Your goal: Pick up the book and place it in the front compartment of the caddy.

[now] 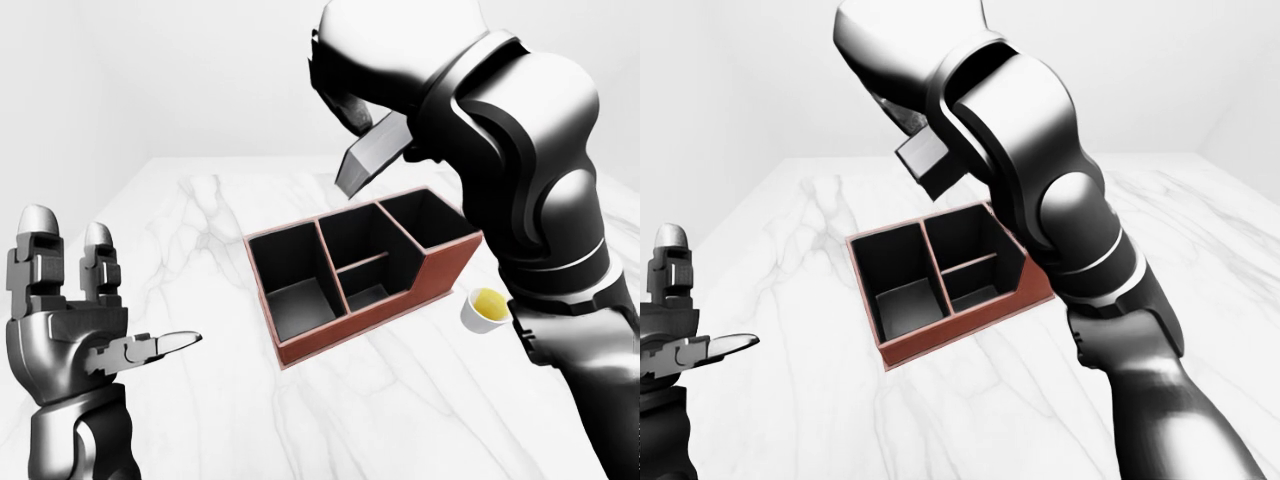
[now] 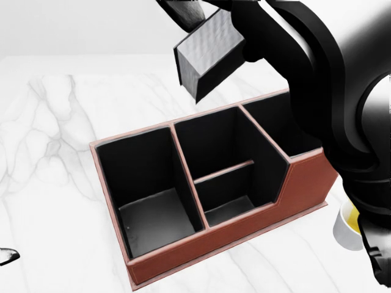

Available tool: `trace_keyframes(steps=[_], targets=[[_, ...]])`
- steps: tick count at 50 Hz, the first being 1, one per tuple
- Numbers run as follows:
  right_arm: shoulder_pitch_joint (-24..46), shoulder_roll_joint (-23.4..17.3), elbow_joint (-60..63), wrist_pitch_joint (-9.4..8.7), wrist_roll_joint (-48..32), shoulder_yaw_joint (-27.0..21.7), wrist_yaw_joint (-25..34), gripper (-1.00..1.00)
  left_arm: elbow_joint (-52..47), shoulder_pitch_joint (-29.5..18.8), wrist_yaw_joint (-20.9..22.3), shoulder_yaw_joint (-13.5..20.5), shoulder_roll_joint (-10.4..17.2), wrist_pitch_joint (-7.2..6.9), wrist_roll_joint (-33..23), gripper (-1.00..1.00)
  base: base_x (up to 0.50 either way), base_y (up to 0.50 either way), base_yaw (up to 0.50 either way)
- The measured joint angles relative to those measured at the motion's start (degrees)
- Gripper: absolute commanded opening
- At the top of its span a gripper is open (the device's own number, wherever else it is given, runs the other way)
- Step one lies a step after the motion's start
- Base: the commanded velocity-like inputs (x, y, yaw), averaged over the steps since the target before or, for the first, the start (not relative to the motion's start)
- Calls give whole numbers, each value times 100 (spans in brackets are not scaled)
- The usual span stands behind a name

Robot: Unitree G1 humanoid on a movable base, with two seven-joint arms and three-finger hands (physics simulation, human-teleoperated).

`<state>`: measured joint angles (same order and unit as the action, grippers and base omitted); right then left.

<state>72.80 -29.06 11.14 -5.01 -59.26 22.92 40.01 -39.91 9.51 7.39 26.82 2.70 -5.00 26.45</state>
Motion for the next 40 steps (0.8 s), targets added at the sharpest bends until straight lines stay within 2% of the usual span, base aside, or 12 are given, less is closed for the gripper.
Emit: trace_keyframes(steps=[11,18,27,40], targets=[[11,907,-783,0,-991,-1315,0,-100,20,17,29,21,-10,0,-9,100,0,0,0],[-11,1302,-1145,0,-1259,-1859,0,-100,34,19,37,24,-14,0,-13,100,0,0,0],[-87,1593,-1419,0,-1207,-2142,0,-100,17,21,34,32,-13,0,-2,100,0,0,0],[-452,1895,-1387,0,-1050,-2164,0,-100,-38,47,53,52,-21,0,16,100,0,0,0]])
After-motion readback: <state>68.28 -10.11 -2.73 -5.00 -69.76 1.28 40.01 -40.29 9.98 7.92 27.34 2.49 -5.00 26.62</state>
